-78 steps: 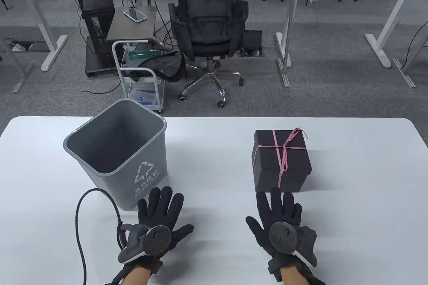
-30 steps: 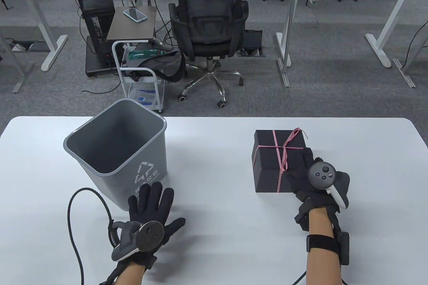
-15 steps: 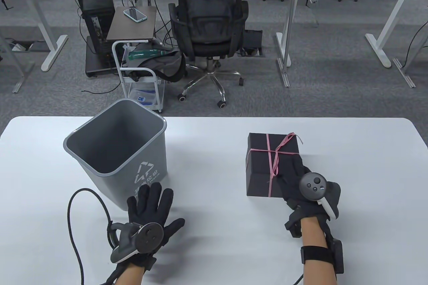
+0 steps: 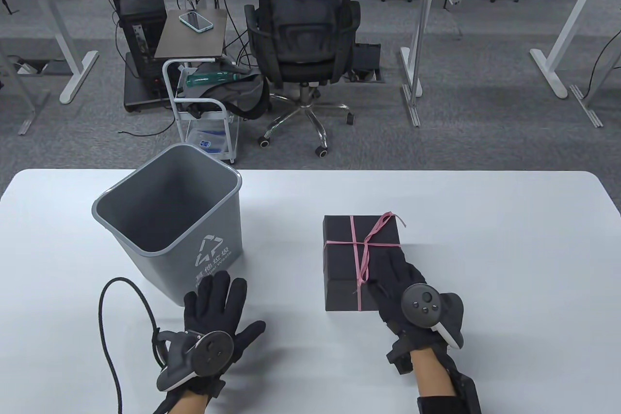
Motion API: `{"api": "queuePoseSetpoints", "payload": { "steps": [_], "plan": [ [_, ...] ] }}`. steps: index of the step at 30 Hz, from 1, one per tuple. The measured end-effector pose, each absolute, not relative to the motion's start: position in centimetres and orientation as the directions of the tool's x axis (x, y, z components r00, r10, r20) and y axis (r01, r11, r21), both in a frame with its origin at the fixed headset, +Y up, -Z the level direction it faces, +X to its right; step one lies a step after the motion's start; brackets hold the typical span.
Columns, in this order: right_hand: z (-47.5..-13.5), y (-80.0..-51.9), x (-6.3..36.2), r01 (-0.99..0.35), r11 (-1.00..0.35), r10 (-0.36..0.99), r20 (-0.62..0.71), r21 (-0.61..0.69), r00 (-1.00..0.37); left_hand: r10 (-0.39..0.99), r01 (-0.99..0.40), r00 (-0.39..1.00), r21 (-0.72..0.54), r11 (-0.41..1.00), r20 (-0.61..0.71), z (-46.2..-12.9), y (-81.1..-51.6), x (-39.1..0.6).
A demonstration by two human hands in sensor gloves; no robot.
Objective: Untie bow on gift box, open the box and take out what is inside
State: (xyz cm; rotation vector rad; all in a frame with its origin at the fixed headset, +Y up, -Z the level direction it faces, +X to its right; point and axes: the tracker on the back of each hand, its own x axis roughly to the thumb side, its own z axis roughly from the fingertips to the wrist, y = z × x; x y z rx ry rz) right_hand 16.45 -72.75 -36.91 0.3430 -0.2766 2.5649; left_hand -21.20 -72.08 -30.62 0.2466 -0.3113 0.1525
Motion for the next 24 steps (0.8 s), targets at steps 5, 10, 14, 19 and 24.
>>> {"api": "queuePoseSetpoints", "payload": {
  "steps": [5, 10, 14, 19, 24],
  "plan": [
    [-35.5, -73.0, 14.6, -0.495, -0.852, 0.421, 0.342, -0.169, -0.84, 0.099, -0.179, 0.941, 0.229, 0.957, 0.323, -30.4, -72.0, -21.0],
    [-34.8, -73.3, 13.6, -0.523, -0.835, 0.437, 0.369, -0.172, -0.82, 0.095, -0.178, 0.941, 0.237, 0.955, 0.325, -30.4, -72.0, -20.9],
    [-34.1, -73.4, 13.0, -0.523, -0.834, 0.429, 0.393, -0.173, -0.813, 0.1, -0.197, 0.935, 0.264, 0.944, 0.339, -30.0, -71.7, -20.6],
    [-33.0, -73.0, 12.2, -0.511, -0.844, 0.402, 0.438, -0.163, -0.804, 0.081, -0.247, 0.908, 0.369, 0.896, 0.411, -28.6, -70.0, -18.8],
    [-32.4, -72.7, 11.6, -0.497, -0.851, 0.38, 0.453, -0.171, -0.807, 0.023, -0.256, 0.859, 0.39, 0.885, 0.511, -28.6, -68.3, -15.3]
  ]
}}
